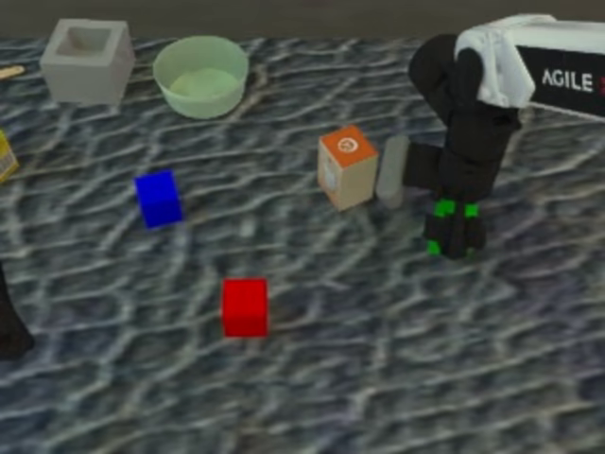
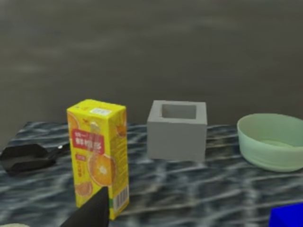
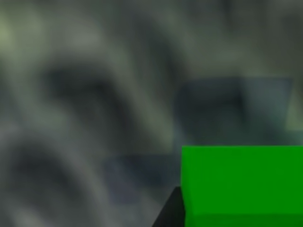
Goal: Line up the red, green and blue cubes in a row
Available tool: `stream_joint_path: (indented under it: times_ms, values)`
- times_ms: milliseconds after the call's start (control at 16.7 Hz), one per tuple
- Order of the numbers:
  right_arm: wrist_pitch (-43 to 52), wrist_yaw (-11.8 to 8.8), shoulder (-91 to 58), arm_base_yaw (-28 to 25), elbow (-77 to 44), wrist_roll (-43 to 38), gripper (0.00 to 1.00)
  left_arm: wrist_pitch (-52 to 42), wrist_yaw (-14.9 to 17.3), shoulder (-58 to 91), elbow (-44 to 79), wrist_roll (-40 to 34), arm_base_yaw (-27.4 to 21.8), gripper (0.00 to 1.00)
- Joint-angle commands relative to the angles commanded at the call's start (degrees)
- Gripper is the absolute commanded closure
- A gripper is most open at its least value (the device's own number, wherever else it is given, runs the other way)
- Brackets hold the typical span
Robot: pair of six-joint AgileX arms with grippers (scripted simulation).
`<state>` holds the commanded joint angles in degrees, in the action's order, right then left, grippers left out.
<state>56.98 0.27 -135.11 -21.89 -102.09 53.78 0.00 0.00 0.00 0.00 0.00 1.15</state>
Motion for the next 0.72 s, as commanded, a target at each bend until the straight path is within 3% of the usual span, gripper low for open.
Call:
stream_joint_path:
  times_ms: [360, 720]
  values:
    - [1.4, -0.1, 0.8, 0.0, -0.9, -0.1, 1.0, 0.0, 0.0, 0.0, 0.0, 0.0, 0.0, 0.0]
    - [12.9, -0.1, 3.7, -0.3, -8.8, -0.1, 1.0, 0.0, 0.0, 0.0, 0.0, 0.0, 0.0, 0.0]
